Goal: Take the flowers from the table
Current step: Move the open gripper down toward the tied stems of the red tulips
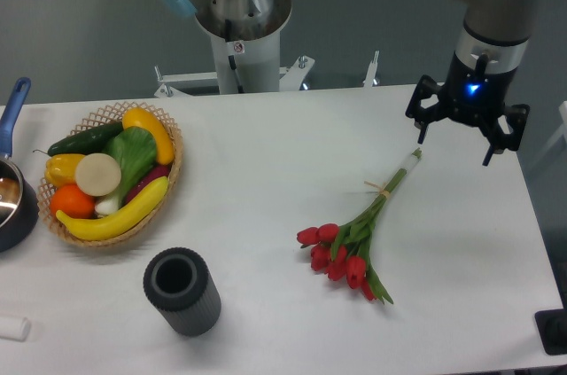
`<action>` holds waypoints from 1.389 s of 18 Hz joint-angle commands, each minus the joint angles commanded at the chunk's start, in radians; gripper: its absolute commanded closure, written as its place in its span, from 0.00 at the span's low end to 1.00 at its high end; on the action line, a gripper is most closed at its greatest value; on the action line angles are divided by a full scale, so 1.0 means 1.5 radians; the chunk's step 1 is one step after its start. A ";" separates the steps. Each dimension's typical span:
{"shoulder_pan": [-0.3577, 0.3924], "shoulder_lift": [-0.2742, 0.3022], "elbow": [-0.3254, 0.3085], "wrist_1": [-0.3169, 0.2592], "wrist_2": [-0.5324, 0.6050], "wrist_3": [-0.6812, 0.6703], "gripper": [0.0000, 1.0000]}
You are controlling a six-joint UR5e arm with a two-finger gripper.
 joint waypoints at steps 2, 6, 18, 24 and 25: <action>-0.002 0.004 0.001 0.001 -0.001 0.000 0.00; -0.004 0.013 -0.036 0.005 -0.001 -0.005 0.00; -0.007 0.004 -0.176 0.123 -0.022 -0.043 0.00; -0.029 -0.042 -0.189 0.136 -0.002 -0.040 0.00; -0.029 -0.050 -0.192 0.143 -0.002 -0.039 0.00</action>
